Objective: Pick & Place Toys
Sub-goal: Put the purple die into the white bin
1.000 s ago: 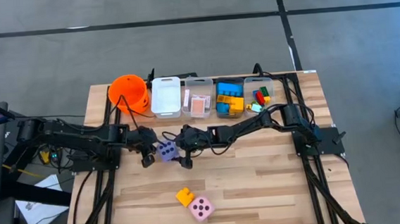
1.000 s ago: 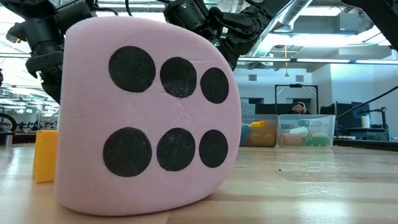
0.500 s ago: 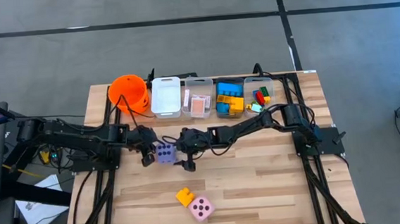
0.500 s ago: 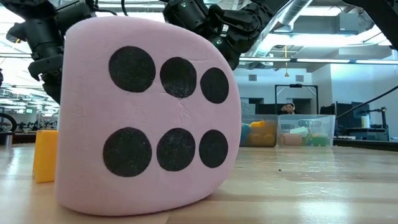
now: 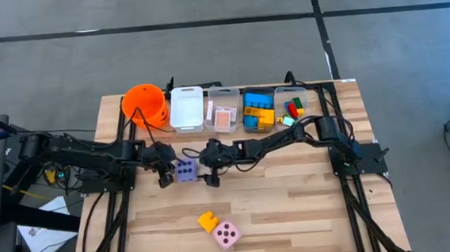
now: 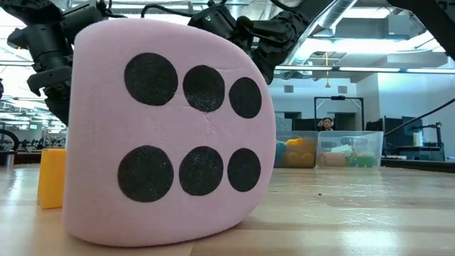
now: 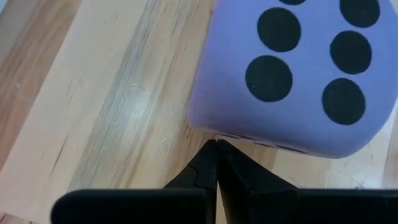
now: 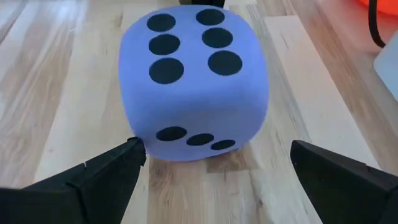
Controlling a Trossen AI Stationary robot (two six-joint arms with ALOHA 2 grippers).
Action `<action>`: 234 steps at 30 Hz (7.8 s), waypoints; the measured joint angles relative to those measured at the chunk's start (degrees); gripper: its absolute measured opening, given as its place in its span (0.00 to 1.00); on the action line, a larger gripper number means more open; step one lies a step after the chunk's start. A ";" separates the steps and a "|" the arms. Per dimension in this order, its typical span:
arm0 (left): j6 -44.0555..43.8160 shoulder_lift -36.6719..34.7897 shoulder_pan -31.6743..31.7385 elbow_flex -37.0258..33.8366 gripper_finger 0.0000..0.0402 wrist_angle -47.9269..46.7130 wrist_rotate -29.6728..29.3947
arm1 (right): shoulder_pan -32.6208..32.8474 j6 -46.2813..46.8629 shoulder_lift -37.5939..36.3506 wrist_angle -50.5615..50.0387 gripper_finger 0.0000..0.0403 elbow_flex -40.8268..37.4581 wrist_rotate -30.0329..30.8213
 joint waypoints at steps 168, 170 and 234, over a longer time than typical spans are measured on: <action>-11.59 -6.81 0.04 2.03 0.00 -10.03 -11.92 | 1.70 -1.49 -0.04 5.13 0.99 0.07 -4.28; -15.26 -6.60 -0.05 1.95 0.00 -10.61 -7.29 | 1.70 -1.49 -0.04 5.71 0.99 0.07 -4.28; -11.80 4.61 -1.73 1.90 0.00 -2.84 -3.92 | 2.21 -0.37 -0.09 7.21 0.99 0.07 -4.30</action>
